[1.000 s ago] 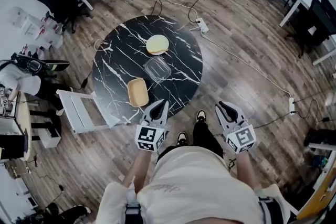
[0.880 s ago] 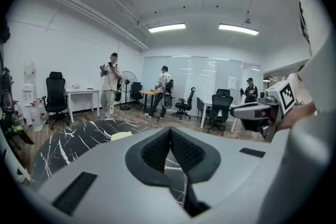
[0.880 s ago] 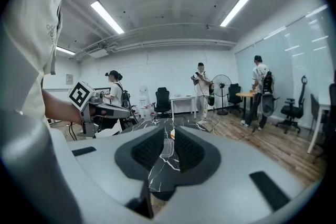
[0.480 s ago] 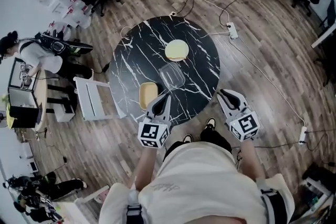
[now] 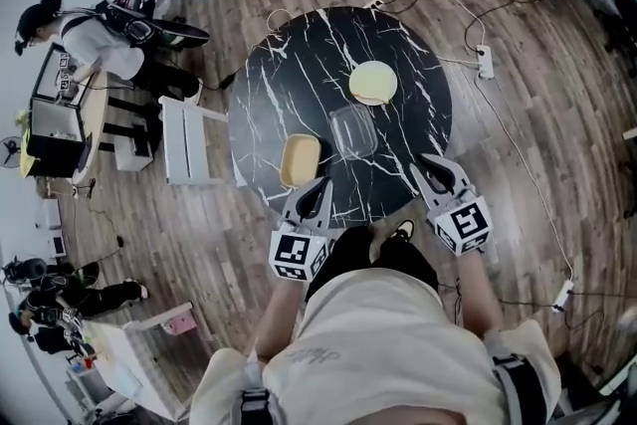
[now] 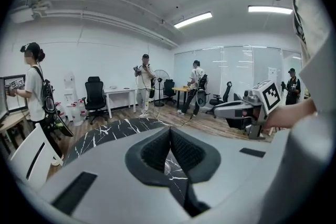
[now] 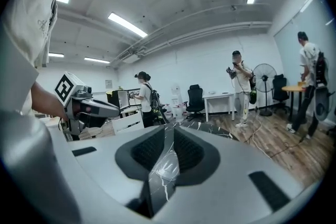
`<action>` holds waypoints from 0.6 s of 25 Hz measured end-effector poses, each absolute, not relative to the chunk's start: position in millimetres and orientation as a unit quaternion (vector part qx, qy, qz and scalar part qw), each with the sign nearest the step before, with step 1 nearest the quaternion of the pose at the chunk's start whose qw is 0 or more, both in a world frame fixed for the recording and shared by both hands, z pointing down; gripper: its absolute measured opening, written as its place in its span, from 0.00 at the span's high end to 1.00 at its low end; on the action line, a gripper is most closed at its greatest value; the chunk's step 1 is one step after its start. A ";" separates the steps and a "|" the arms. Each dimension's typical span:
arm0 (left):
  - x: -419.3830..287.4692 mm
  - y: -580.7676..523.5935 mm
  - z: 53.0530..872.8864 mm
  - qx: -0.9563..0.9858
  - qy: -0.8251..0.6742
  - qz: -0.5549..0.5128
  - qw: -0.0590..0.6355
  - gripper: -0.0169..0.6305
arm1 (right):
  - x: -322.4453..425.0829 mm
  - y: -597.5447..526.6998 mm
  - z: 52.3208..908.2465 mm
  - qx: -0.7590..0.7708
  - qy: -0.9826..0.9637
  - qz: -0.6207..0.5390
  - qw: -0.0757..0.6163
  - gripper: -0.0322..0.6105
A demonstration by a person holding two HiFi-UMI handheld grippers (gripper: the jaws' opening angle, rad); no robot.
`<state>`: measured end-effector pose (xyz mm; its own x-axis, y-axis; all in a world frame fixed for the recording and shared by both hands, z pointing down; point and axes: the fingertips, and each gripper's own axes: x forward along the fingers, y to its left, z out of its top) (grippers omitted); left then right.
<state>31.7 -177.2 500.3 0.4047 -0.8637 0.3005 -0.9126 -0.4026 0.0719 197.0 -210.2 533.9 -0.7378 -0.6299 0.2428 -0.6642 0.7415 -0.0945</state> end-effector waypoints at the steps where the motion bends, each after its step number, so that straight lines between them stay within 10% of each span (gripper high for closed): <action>1: 28.3 -177.9 502.9 0.828 -0.538 0.108 0.116 0.95 | 193.5 -211.5 537.9 0.343 -0.929 0.092 0.102 0.85; 15: -28.9 -236.6 524.5 0.846 -0.511 0.065 0.135 0.95 | 160.3 -263.9 588.6 0.373 -0.897 0.154 0.178 0.86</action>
